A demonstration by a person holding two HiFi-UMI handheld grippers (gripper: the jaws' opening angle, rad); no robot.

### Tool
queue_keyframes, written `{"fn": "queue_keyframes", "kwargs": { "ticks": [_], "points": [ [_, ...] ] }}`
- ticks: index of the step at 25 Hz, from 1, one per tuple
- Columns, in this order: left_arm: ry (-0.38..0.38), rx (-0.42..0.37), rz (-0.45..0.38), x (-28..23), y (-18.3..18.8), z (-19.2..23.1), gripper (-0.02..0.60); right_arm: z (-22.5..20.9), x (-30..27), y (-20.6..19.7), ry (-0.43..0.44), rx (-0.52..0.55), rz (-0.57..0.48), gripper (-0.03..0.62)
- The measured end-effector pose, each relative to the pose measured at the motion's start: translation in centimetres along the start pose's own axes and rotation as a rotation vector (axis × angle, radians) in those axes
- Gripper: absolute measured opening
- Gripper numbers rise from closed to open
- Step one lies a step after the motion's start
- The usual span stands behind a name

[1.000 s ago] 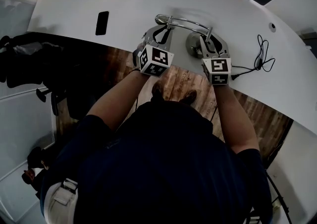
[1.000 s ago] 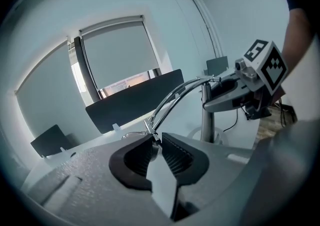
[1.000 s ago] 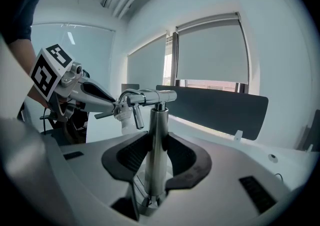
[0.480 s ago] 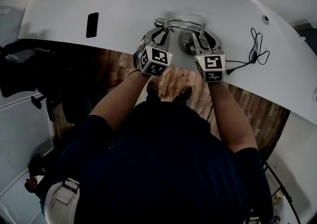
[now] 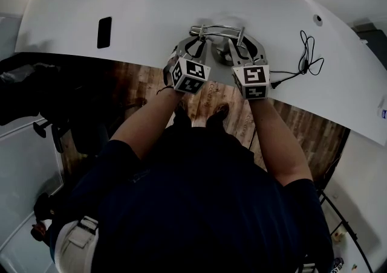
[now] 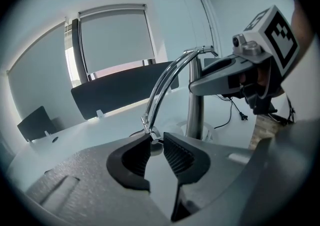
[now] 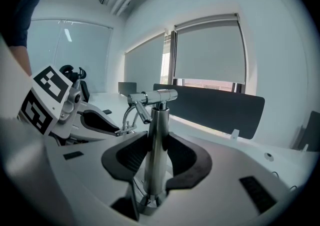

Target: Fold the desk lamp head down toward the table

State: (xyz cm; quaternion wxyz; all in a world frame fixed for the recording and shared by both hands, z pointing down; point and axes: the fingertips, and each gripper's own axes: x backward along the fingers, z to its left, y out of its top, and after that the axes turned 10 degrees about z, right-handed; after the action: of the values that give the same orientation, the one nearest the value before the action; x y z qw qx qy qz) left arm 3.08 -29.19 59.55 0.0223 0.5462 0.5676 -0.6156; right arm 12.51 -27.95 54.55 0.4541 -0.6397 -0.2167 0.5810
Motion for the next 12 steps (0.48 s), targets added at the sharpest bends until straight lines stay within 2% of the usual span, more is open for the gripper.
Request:
{"fn": "queue_keyframes", "kwargs": {
  "ticks": [8,12],
  "points": [
    [-0.002,-0.003,0.011,-0.8,0.0,-0.8,0.086,-0.2,-0.2,-0.2,-0.004,-0.014,0.003,0.129],
    [0.000,-0.060,0.041,-0.9,-0.1,-1.2,0.091,-0.2,-0.2,-0.1,0.004,0.004,-0.008,0.132]
  ]
}}
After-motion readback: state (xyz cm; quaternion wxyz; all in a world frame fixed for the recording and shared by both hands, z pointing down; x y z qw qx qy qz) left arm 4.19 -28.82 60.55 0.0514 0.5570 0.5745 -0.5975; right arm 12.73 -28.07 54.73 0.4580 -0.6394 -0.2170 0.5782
